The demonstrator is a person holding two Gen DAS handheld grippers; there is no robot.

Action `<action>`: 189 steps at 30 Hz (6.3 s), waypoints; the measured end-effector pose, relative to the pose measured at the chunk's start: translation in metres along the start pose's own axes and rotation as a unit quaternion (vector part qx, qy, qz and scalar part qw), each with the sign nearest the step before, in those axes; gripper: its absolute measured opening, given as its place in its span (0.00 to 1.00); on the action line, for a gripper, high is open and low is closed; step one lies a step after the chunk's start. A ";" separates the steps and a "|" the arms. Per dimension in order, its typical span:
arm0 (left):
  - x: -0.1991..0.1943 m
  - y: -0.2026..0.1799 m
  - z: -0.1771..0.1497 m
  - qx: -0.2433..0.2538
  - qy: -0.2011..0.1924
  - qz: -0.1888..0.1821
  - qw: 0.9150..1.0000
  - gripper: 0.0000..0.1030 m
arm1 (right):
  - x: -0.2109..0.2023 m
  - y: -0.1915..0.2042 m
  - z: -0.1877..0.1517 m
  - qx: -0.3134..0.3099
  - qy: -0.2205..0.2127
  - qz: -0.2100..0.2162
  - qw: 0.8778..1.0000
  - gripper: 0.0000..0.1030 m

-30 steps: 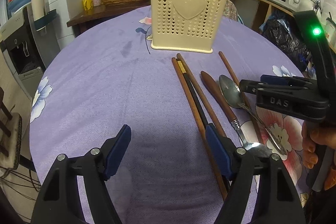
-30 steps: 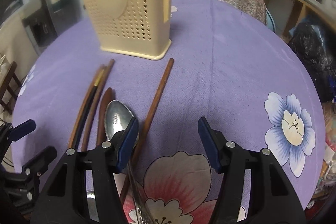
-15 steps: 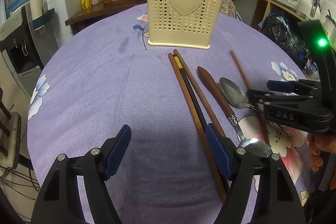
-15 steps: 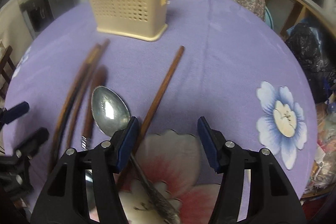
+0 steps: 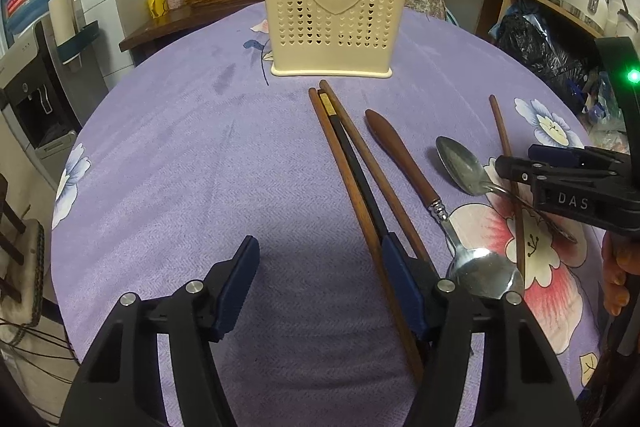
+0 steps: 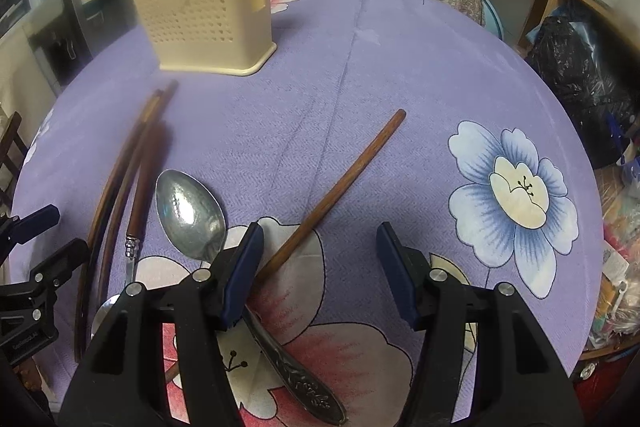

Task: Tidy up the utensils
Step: 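Position the left tool over a brown chopstick while the right tool aligns over the metal spoon, then close the left tool on the brown chopstick while the right tool closes on the metal spoon, then lift the brown chopstick with the left tool while the right tool carries the spoon to the caddy, then open the left tool over the caddy while the right tool releases the spoon into it, then move both tools back down over the remaining utensils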

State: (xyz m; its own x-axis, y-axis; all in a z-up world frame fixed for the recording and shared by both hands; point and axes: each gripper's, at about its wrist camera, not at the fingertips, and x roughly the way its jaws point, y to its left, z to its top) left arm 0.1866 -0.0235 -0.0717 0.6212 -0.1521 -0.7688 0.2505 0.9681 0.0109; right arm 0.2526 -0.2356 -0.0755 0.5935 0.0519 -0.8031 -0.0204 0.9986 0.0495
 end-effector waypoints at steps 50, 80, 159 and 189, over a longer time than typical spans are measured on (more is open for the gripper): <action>0.009 0.065 0.012 -0.068 0.013 0.006 0.998 0.62 | 0.012 0.061 0.022 -0.220 0.026 0.149 0.964 0.41; 0.071 0.039 0.094 -0.001 0.053 0.026 0.998 0.12 | -0.123 -0.027 0.033 0.007 -0.150 0.119 0.981 0.37; -0.060 0.069 0.241 -0.109 -0.249 -0.045 0.961 0.08 | -0.084 0.040 0.204 -0.002 -0.235 0.128 0.964 0.36; -0.046 0.053 0.146 -0.067 -0.172 -0.016 0.983 0.79 | -0.082 0.015 0.117 0.008 -0.262 0.026 0.965 0.79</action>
State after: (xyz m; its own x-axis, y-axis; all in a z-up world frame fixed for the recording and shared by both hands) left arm 0.2794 0.0057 0.0578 0.8347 -0.2183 -0.5056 0.1877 0.9759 -0.1114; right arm 0.2977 -0.2264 0.0604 0.9173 0.0832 -0.3895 -0.0505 0.9943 0.0937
